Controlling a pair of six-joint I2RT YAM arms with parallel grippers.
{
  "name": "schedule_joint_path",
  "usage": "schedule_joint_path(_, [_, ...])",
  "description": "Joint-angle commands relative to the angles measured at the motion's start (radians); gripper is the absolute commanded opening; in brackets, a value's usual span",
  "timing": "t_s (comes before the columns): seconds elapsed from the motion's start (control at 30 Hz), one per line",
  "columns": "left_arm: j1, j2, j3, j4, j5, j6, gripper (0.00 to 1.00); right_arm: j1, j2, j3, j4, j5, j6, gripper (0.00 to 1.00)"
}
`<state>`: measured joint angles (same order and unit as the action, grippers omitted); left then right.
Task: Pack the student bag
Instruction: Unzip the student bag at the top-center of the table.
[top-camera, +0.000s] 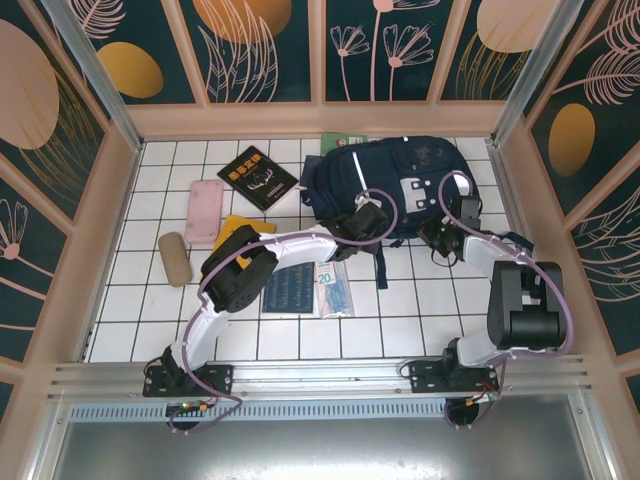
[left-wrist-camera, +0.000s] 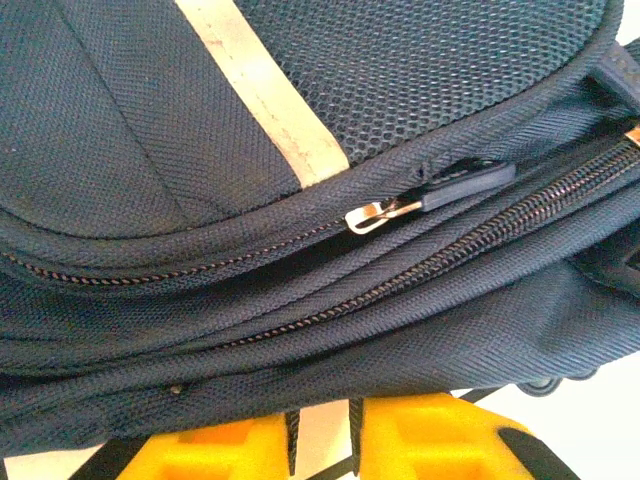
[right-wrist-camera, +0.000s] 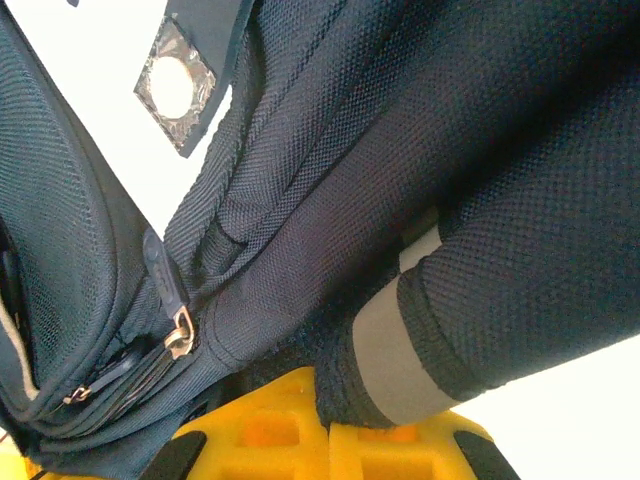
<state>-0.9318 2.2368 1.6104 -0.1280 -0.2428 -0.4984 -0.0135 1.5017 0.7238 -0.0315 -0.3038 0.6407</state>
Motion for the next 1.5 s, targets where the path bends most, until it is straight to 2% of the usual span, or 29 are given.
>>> schedule_joint_path(0.0, [0.014,0.003,0.04,-0.001,0.017,0.03,0.24,-0.011,0.016,0.034,0.04,0.023,-0.024,0.0])
schedule_joint_path(0.1, [0.015,-0.026,0.005,0.052,0.113,0.034,0.25,-0.009,0.015,0.041,0.039,0.012,-0.027,0.0])
schedule_joint_path(0.27, [-0.003,-0.082,-0.094,0.185,0.192,0.072,0.24,-0.009,0.019,0.046,0.037,0.011,-0.023,0.0])
schedule_joint_path(0.47, [-0.048,-0.029,-0.042,0.15,0.158,0.156,0.23,-0.009,0.026,0.044,0.04,0.002,-0.015,0.0])
schedule_joint_path(1.03, [-0.055,0.129,0.124,0.036,0.117,0.202,0.29,-0.007,0.033,0.052,0.038,-0.009,-0.01,0.0])
schedule_joint_path(1.3, [-0.055,0.216,0.217,-0.032,0.095,0.202,0.39,-0.006,0.033,0.053,0.033,-0.017,-0.012,0.0])
schedule_joint_path(1.47, [-0.056,0.276,0.277,-0.099,0.068,0.21,0.35,-0.004,0.027,0.058,0.03,-0.021,-0.01,0.0])
